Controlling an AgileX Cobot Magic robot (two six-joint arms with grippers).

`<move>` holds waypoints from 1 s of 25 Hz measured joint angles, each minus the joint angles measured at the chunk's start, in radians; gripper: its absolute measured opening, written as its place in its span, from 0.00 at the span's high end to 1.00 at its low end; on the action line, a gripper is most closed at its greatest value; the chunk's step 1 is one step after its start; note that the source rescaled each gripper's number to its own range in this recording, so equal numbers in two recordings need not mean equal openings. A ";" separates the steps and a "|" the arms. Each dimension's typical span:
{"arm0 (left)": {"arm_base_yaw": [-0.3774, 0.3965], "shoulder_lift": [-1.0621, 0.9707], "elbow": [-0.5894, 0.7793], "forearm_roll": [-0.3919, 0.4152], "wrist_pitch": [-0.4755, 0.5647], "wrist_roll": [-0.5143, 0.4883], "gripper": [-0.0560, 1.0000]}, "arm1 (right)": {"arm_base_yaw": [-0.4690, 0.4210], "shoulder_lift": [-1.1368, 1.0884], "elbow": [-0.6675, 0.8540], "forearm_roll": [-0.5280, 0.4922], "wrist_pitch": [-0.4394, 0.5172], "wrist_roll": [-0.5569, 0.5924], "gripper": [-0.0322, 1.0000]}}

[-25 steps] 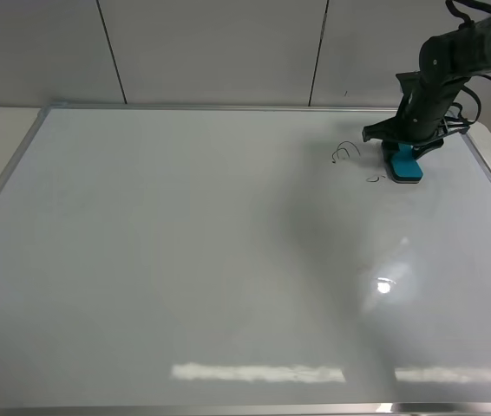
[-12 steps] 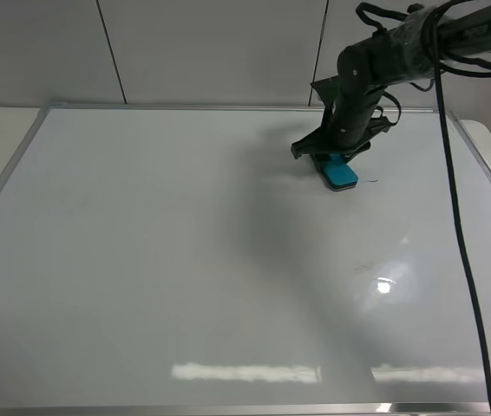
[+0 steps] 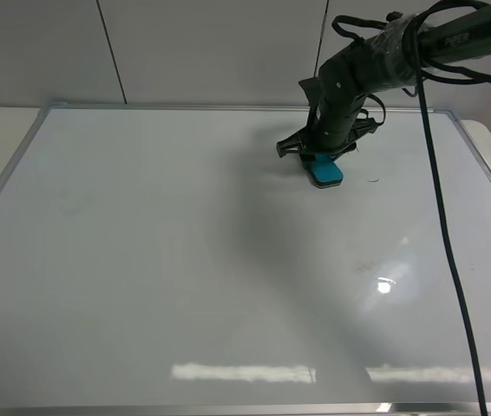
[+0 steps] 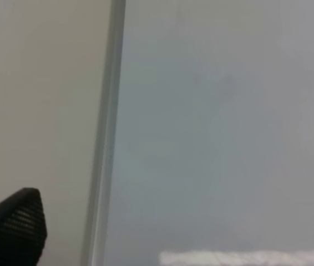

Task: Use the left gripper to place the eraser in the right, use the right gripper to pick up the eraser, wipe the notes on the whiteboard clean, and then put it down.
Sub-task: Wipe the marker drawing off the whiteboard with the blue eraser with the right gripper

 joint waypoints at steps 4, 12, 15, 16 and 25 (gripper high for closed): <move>0.000 0.000 0.000 0.000 0.000 0.000 0.00 | -0.018 0.036 -0.054 -0.001 0.026 0.007 0.96; 0.000 0.000 0.000 0.000 0.000 0.000 0.00 | -0.069 0.111 -0.183 -0.015 0.054 0.007 0.96; 0.000 0.000 0.000 0.000 0.000 0.000 0.00 | -0.102 0.118 -0.189 -0.015 0.033 0.007 0.96; 0.000 0.000 0.000 0.000 0.000 0.000 0.00 | -0.115 0.118 -0.191 -0.015 0.029 0.007 0.96; 0.000 0.000 0.000 0.000 0.000 0.000 0.00 | -0.226 0.118 -0.197 -0.005 0.059 -0.057 0.96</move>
